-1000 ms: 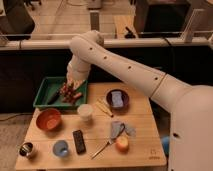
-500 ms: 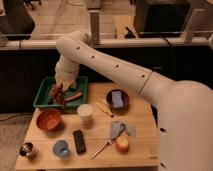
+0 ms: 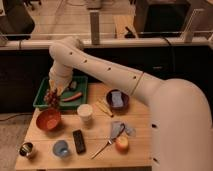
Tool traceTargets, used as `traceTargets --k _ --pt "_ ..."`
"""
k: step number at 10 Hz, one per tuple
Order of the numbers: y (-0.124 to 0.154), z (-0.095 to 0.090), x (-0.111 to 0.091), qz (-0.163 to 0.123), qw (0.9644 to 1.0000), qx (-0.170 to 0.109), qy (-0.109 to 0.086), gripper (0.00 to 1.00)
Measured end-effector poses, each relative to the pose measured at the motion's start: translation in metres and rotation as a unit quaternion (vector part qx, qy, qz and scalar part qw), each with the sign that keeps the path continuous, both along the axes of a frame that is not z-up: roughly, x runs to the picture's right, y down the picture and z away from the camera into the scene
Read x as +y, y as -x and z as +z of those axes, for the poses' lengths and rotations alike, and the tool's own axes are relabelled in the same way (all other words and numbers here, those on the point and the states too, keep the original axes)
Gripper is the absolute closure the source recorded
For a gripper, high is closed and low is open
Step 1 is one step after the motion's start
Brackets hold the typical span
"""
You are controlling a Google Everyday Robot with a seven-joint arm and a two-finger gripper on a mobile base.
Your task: Place grapes in red bowl
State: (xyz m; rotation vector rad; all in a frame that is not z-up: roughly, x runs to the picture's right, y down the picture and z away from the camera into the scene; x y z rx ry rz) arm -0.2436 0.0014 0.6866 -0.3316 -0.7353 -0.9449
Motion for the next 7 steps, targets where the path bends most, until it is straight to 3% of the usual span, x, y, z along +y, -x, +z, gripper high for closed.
traceTargets --k 3,4,7 --pt "0.015 0.003 0.011 -0.014 0.9998 -0.010 0.006 0.95" --pt "0.021 0.004 0.019 -0.025 0.9995 -0.015 0.011 0.91" --pt "0.041 0.009 0.042 -0.059 0.9979 -0.023 0.011 0.63"
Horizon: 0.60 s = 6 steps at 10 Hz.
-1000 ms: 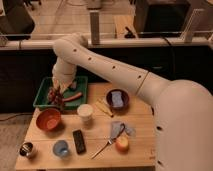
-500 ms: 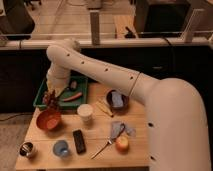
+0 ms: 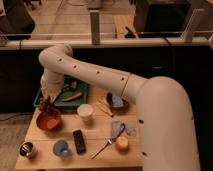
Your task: Place grapes in red bowl
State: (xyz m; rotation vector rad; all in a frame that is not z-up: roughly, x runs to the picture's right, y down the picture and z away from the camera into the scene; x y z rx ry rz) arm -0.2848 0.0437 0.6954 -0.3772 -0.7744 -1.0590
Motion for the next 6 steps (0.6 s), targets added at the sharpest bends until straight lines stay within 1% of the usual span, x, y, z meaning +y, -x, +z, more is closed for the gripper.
traceTargets --k 2,3,4,5,6 --pt "0.013 0.007 0.015 -0.018 0.9998 0.000 0.007 0.44" --pt "0.019 0.010 0.023 -0.030 0.9995 -0.002 0.011 0.32" --pt "0.021 0.013 0.027 -0.035 0.9993 -0.004 0.016 0.23" --pt "0.021 0.016 0.030 -0.036 0.9991 -0.006 0.020 0.20" --pt "0.022 0.018 0.031 -0.037 0.9991 -0.008 0.022 0.20"
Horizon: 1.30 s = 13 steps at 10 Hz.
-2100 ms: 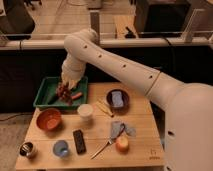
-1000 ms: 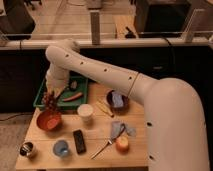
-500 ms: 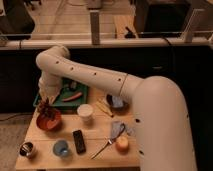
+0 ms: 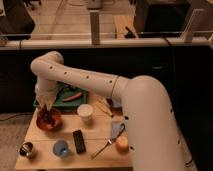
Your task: Place grapes in red bowl
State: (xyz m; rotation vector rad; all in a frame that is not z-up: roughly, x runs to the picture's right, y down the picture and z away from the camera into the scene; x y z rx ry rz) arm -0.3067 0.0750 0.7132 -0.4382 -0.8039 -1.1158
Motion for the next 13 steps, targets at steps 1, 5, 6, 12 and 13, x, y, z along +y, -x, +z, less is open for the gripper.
traceTargets --k 1,5,6,12,13 --pt "-0.001 0.003 0.000 0.002 1.0000 -0.002 0.004 0.20" --pt "-0.019 0.016 -0.008 0.018 0.9997 0.008 0.014 0.20" --pt "-0.026 0.020 -0.012 0.024 0.9995 0.012 0.016 0.20" --pt "-0.029 0.023 -0.013 0.030 0.9992 0.017 0.019 0.20" --pt "-0.029 0.023 -0.013 0.030 0.9993 0.016 0.019 0.20"
